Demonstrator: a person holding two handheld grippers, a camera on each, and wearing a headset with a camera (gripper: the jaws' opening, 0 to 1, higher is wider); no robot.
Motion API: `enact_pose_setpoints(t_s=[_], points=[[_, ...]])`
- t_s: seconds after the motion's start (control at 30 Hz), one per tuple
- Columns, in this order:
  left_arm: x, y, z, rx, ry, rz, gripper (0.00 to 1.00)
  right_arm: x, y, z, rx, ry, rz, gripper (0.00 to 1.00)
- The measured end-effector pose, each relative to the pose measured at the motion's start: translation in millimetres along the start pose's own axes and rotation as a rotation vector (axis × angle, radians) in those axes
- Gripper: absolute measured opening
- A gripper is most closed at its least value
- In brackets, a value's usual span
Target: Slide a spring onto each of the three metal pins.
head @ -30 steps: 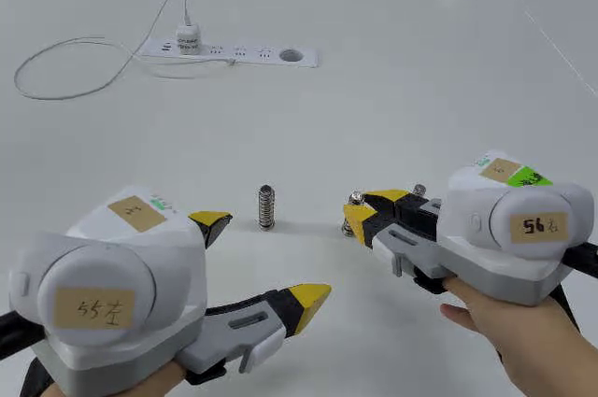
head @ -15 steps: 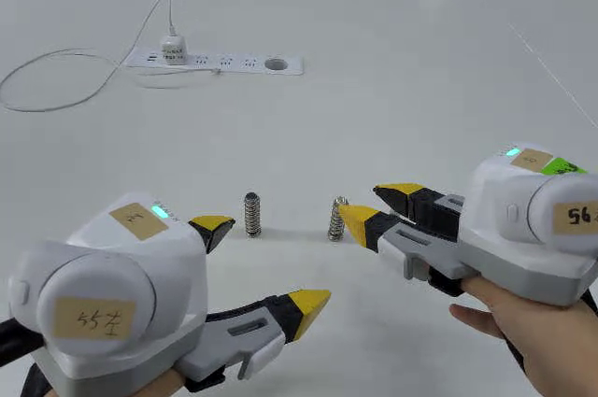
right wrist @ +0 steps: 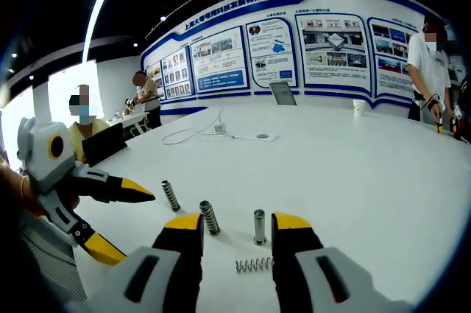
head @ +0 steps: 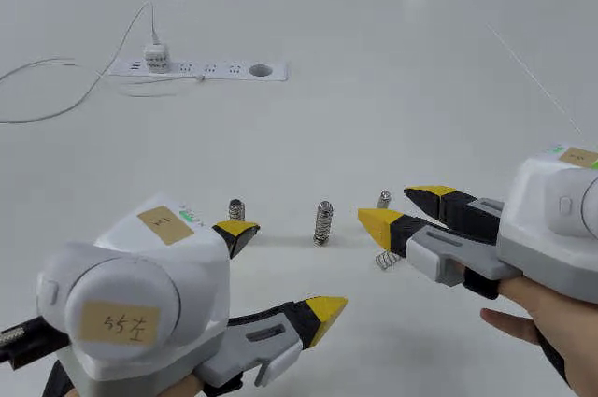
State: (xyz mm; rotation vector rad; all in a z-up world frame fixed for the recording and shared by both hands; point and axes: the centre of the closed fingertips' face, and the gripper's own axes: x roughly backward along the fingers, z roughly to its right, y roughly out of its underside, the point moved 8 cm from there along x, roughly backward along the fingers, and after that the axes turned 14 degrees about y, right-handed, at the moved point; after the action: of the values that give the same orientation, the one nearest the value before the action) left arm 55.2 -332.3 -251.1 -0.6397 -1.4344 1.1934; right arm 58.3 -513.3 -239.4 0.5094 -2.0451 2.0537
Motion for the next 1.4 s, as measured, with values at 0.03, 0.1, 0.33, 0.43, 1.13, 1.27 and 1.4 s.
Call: enact_pose_setpoints(t_s=[0.03,0.1,0.33,0.43,1.13,1.27,1.4], points=[[-2.9,-0.4,1.0,-0.003,0.007,-0.004,0.62,1.8,0.4,2.5,-0.001,0.007,0.000,0.38],[-8.2,-1.1,2.4,-0.012,0.018,-0.009,0.62,4.5,1.1,7.5,-0.004,0.015,-0.002,0.38],[-27.0,-2.4,2.3,-0.023,0.043,-0.025,0.57,12.4,5.8,22.6,-0.017,0.046,-0.012,0.38],[-35.9,-4.0,1.5,-0.018,0.049,-0.022,0.54,16.3,8.3,27.7,-0.014,0.054,-0.014,0.38],[-86.5,-0.5,1.4,-0.037,0.112,-0.084,0.39,43.3,25.3,45.0,-0.021,0.076,-0.034,0.38],[-91.6,-0.1,-1.0,-0.066,0.110,-0.102,0.34,44.5,29.8,48.3,-0.038,0.088,-0.041,0.38],[-96.9,-0.6,-2.5,-0.080,0.114,-0.110,0.30,44.5,30.4,48.8,-0.044,0.095,-0.044,0.38]])
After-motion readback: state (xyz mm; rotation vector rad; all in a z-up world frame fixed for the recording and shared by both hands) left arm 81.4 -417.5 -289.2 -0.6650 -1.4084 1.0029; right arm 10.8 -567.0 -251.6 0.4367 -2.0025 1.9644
